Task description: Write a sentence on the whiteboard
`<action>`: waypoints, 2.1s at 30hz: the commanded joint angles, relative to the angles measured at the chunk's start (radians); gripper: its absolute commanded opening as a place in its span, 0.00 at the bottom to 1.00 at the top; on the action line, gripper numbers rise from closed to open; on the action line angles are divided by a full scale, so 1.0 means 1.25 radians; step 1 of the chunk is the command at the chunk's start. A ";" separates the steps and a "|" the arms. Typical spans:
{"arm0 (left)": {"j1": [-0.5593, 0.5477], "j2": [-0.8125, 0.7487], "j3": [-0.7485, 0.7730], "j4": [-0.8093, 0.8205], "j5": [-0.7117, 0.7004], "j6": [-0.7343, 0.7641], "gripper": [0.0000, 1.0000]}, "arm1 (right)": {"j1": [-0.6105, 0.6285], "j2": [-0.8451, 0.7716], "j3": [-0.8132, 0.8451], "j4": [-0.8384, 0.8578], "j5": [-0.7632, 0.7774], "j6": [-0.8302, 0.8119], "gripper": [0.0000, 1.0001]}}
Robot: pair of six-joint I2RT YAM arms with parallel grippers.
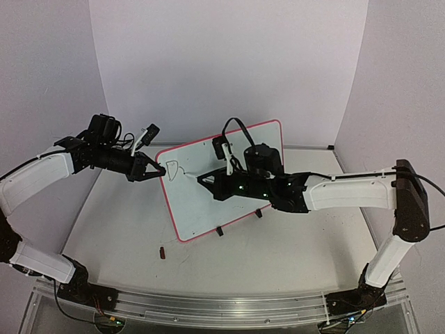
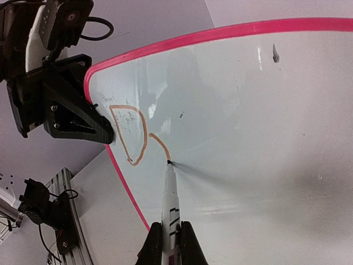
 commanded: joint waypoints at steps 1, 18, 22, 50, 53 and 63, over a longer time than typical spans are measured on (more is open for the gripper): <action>-0.004 0.000 0.008 -0.002 0.007 0.023 0.00 | -0.006 -0.003 -0.015 0.003 0.011 0.015 0.00; -0.005 0.003 0.009 -0.003 0.007 0.024 0.00 | -0.006 -0.011 -0.008 0.084 0.026 0.020 0.00; -0.004 0.001 0.009 -0.003 0.007 0.024 0.00 | -0.007 0.002 0.006 0.083 0.026 0.016 0.00; -0.004 0.001 0.009 -0.003 0.008 0.025 0.00 | -0.006 -0.026 -0.033 0.107 0.112 0.031 0.00; -0.004 0.001 0.009 -0.002 0.008 0.025 0.00 | -0.006 -0.035 -0.042 0.112 0.108 0.032 0.00; -0.004 0.003 0.009 -0.001 0.009 0.024 0.00 | -0.007 -0.088 -0.105 0.185 0.018 0.024 0.00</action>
